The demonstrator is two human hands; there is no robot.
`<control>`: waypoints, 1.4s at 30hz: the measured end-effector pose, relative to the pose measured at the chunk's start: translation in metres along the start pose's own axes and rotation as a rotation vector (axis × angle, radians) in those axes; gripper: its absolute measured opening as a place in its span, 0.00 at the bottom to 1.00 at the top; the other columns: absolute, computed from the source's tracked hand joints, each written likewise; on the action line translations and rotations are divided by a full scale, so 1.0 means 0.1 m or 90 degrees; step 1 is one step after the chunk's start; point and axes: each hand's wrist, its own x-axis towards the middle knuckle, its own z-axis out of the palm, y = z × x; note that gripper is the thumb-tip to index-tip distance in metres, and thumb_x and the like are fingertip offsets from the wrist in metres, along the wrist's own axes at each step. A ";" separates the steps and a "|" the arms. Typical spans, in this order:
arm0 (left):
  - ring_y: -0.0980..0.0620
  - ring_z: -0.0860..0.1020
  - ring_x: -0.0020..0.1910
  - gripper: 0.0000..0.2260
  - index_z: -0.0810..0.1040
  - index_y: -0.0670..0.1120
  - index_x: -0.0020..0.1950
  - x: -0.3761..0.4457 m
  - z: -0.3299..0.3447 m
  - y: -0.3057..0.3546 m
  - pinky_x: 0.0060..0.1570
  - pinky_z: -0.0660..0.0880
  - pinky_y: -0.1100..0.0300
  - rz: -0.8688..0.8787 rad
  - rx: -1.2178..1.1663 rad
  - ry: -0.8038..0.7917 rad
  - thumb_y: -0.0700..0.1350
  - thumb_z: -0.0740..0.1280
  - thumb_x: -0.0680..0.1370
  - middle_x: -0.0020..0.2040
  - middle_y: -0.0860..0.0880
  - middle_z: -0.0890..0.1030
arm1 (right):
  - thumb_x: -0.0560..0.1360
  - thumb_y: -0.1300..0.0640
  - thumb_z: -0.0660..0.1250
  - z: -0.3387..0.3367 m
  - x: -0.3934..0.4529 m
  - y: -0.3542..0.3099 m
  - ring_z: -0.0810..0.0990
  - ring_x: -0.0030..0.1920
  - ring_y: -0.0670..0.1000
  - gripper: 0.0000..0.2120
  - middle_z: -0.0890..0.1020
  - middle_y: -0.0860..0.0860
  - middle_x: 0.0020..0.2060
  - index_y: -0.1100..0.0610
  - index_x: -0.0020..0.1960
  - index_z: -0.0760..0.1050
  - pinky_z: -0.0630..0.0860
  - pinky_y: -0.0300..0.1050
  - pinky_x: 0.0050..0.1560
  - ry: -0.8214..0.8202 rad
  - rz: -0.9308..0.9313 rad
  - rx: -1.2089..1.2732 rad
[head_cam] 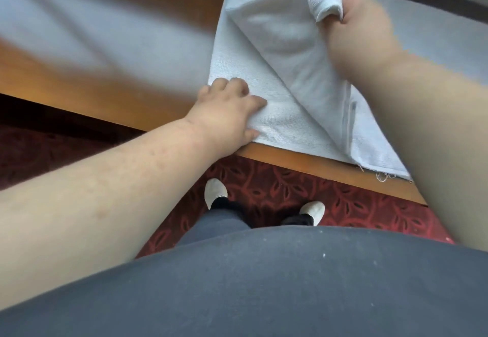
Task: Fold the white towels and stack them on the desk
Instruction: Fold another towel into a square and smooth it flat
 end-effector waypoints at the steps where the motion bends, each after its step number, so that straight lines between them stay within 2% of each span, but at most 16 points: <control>1: 0.45 0.64 0.67 0.28 0.66 0.65 0.70 0.00 0.00 0.01 0.64 0.61 0.47 -0.006 -0.008 0.001 0.65 0.67 0.71 0.68 0.51 0.67 | 0.78 0.43 0.55 -0.04 0.09 0.07 0.71 0.40 0.46 0.13 0.76 0.45 0.43 0.48 0.52 0.73 0.61 0.40 0.38 0.013 -0.005 -0.021; 7: 0.47 0.59 0.72 0.17 0.74 0.62 0.65 -0.09 0.06 0.02 0.68 0.56 0.48 -0.204 -0.173 0.097 0.61 0.64 0.76 0.72 0.51 0.64 | 0.77 0.49 0.62 -0.01 0.44 0.60 0.77 0.55 0.56 0.19 0.79 0.53 0.59 0.54 0.66 0.70 0.68 0.43 0.50 -0.007 0.140 -0.025; 9: 0.44 0.61 0.71 0.25 0.67 0.56 0.72 -0.11 0.07 0.01 0.69 0.59 0.51 -0.321 -0.228 0.128 0.56 0.69 0.76 0.73 0.47 0.62 | 0.76 0.51 0.67 0.06 0.41 0.66 0.74 0.63 0.55 0.27 0.73 0.51 0.67 0.51 0.73 0.64 0.68 0.43 0.60 -0.011 0.195 -0.002; 11: 0.45 0.68 0.67 0.33 0.62 0.51 0.75 -0.13 0.02 0.00 0.67 0.65 0.51 -0.435 -0.330 0.122 0.53 0.72 0.74 0.71 0.45 0.67 | 0.75 0.50 0.67 0.10 0.26 0.52 0.65 0.73 0.53 0.34 0.64 0.50 0.74 0.51 0.77 0.58 0.62 0.47 0.72 0.077 0.168 -0.022; 13: 0.46 0.76 0.59 0.24 0.71 0.48 0.68 -0.13 -0.03 -0.04 0.56 0.73 0.54 -0.471 -0.400 0.093 0.53 0.71 0.75 0.61 0.46 0.77 | 0.74 0.47 0.66 0.15 -0.04 0.27 0.62 0.74 0.51 0.34 0.64 0.50 0.73 0.52 0.77 0.59 0.58 0.49 0.75 0.124 0.029 -0.009; 16: 0.44 0.81 0.46 0.14 0.79 0.47 0.53 -0.15 -0.17 0.00 0.43 0.75 0.57 -0.507 -0.515 0.099 0.56 0.65 0.77 0.45 0.48 0.82 | 0.76 0.43 0.66 0.30 -0.62 -0.08 0.71 0.60 0.45 0.25 0.74 0.44 0.58 0.51 0.70 0.70 0.69 0.48 0.67 -0.045 -0.216 0.044; 20: 0.49 0.83 0.39 0.09 0.75 0.48 0.52 -0.09 -0.30 0.17 0.33 0.80 0.58 -0.551 -0.827 0.171 0.53 0.64 0.80 0.49 0.48 0.80 | 0.70 0.40 0.72 0.50 -1.06 -0.07 0.67 0.70 0.52 0.39 0.70 0.49 0.70 0.51 0.75 0.62 0.64 0.47 0.71 -0.288 -0.185 -0.091; 22: 0.57 0.81 0.29 0.09 0.74 0.48 0.55 -0.05 -0.32 0.21 0.27 0.76 0.64 -0.551 -0.821 0.207 0.52 0.64 0.80 0.47 0.49 0.80 | 0.74 0.46 0.71 0.50 -1.05 0.06 0.70 0.67 0.55 0.29 0.73 0.50 0.66 0.51 0.71 0.67 0.66 0.44 0.65 -0.277 -0.162 -0.133; 24: 0.61 0.77 0.22 0.08 0.74 0.49 0.53 -0.04 -0.32 0.21 0.25 0.74 0.65 -0.567 -0.818 0.240 0.52 0.64 0.80 0.45 0.50 0.79 | 0.78 0.50 0.66 0.40 -0.98 0.15 0.76 0.54 0.53 0.06 0.79 0.46 0.50 0.42 0.54 0.76 0.69 0.37 0.49 -0.251 -0.125 -0.063; 26: 0.60 0.77 0.23 0.10 0.74 0.49 0.54 -0.04 -0.30 0.19 0.26 0.74 0.65 -0.586 -0.856 0.249 0.54 0.65 0.79 0.46 0.49 0.80 | 0.80 0.49 0.62 0.33 -0.91 0.18 0.74 0.41 0.53 0.12 0.76 0.46 0.36 0.44 0.37 0.73 0.66 0.37 0.34 -0.272 -0.098 0.004; 30: 0.58 0.77 0.31 0.14 0.68 0.52 0.57 -0.17 -0.21 0.27 0.30 0.74 0.61 -0.657 -0.824 0.342 0.57 0.65 0.78 0.47 0.50 0.78 | 0.81 0.46 0.58 0.26 -0.87 0.17 0.77 0.41 0.56 0.18 0.78 0.57 0.39 0.56 0.39 0.72 0.73 0.48 0.41 -0.313 -0.118 0.029; 32: 0.58 0.74 0.35 0.12 0.66 0.52 0.52 -0.35 -0.15 0.43 0.36 0.72 0.57 -0.569 -0.612 0.464 0.58 0.62 0.78 0.43 0.54 0.75 | 0.81 0.45 0.57 0.24 -0.85 0.17 0.78 0.41 0.55 0.18 0.79 0.55 0.38 0.56 0.40 0.74 0.74 0.48 0.43 -0.303 -0.101 0.037; 33: 0.56 0.73 0.35 0.10 0.68 0.52 0.49 -0.44 -0.11 0.56 0.37 0.70 0.56 -0.425 -0.494 0.463 0.57 0.60 0.78 0.40 0.54 0.74 | 0.81 0.46 0.57 0.23 -0.84 0.16 0.78 0.41 0.54 0.17 0.80 0.54 0.37 0.55 0.42 0.75 0.74 0.48 0.44 -0.298 -0.104 0.033; 35: 0.49 0.75 0.37 0.13 0.74 0.49 0.42 -0.57 -0.05 0.84 0.38 0.70 0.56 -0.061 -0.262 0.318 0.56 0.58 0.77 0.36 0.51 0.75 | 0.81 0.47 0.58 0.20 -0.81 0.13 0.78 0.41 0.54 0.16 0.80 0.53 0.37 0.55 0.44 0.77 0.75 0.48 0.45 -0.281 -0.123 0.027; 37: 0.45 0.77 0.39 0.14 0.80 0.46 0.43 -0.56 0.06 0.99 0.40 0.74 0.52 0.152 -0.090 0.247 0.54 0.60 0.78 0.38 0.48 0.78 | 0.81 0.48 0.58 0.18 -0.79 0.09 0.77 0.41 0.58 0.17 0.80 0.58 0.37 0.60 0.46 0.77 0.74 0.51 0.43 -0.264 -0.147 0.016; 42: 0.44 0.74 0.55 0.14 0.74 0.48 0.65 -0.23 0.17 0.99 0.54 0.73 0.50 0.057 0.040 0.088 0.52 0.61 0.81 0.57 0.47 0.75 | 0.82 0.49 0.58 0.06 -0.69 0.03 0.78 0.46 0.57 0.16 0.81 0.55 0.44 0.58 0.52 0.79 0.74 0.52 0.48 -0.246 -0.172 -0.007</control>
